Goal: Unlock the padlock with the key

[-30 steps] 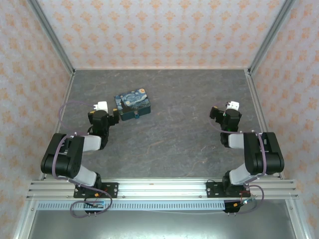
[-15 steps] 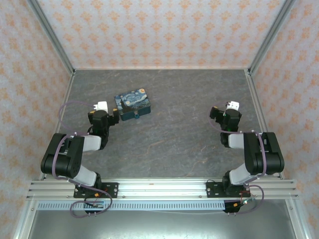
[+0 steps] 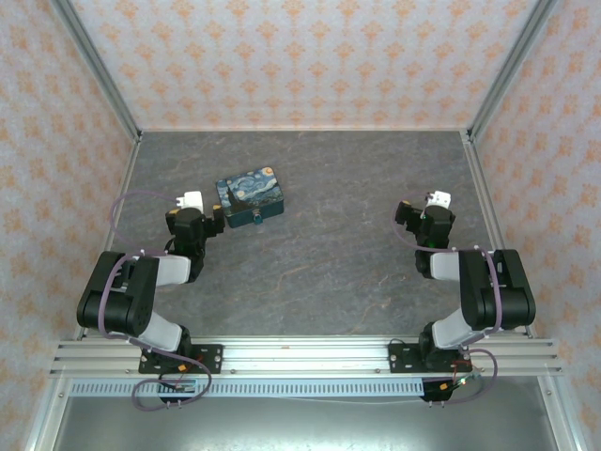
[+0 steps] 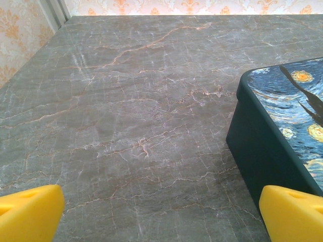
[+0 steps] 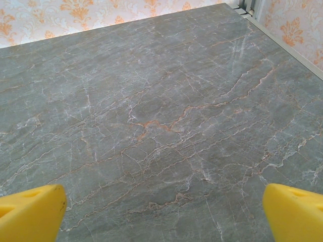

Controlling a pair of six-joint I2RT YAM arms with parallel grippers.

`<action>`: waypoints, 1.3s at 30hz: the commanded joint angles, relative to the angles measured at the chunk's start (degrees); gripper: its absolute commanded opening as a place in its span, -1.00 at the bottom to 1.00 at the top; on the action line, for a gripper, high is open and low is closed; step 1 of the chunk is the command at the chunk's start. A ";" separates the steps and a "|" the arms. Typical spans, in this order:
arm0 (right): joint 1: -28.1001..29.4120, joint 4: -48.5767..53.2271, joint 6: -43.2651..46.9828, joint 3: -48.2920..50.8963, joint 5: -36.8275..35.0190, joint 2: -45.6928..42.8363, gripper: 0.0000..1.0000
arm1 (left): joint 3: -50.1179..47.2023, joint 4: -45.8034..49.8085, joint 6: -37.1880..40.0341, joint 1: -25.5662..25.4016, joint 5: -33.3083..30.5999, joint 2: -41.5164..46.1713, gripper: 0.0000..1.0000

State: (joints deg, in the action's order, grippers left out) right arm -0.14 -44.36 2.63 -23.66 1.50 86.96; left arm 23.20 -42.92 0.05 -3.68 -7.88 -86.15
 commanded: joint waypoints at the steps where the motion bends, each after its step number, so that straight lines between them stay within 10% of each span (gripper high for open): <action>1: 0.21 -0.42 -0.56 -0.09 -0.26 0.14 0.98 | 1.31 0.38 0.46 0.34 0.37 0.37 0.99; 13: 0.14 19.24 -3.57 -1.55 2.67 -17.46 0.99 | 6.06 24.30 -6.64 0.35 -4.13 22.74 1.00; 19: 0.27 49.42 -11.69 -8.48 6.61 -29.76 0.95 | 17.95 49.14 -22.46 0.19 8.92 27.93 1.00; 27: 1.17 83.30 -22.27 -15.18 10.61 -36.78 0.55 | 16.43 48.44 -33.06 -14.47 13.69 28.78 1.00; 39: 9.37 90.80 -33.03 -12.71 4.71 -28.69 -0.03 | 14.85 42.92 -34.53 -22.86 12.28 24.95 1.00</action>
State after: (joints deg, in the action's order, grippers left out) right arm 8.78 41.63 -26.55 -37.04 9.50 56.62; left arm 38.09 1.96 -34.06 -26.22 5.37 -60.82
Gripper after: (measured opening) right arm 0.487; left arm 0.998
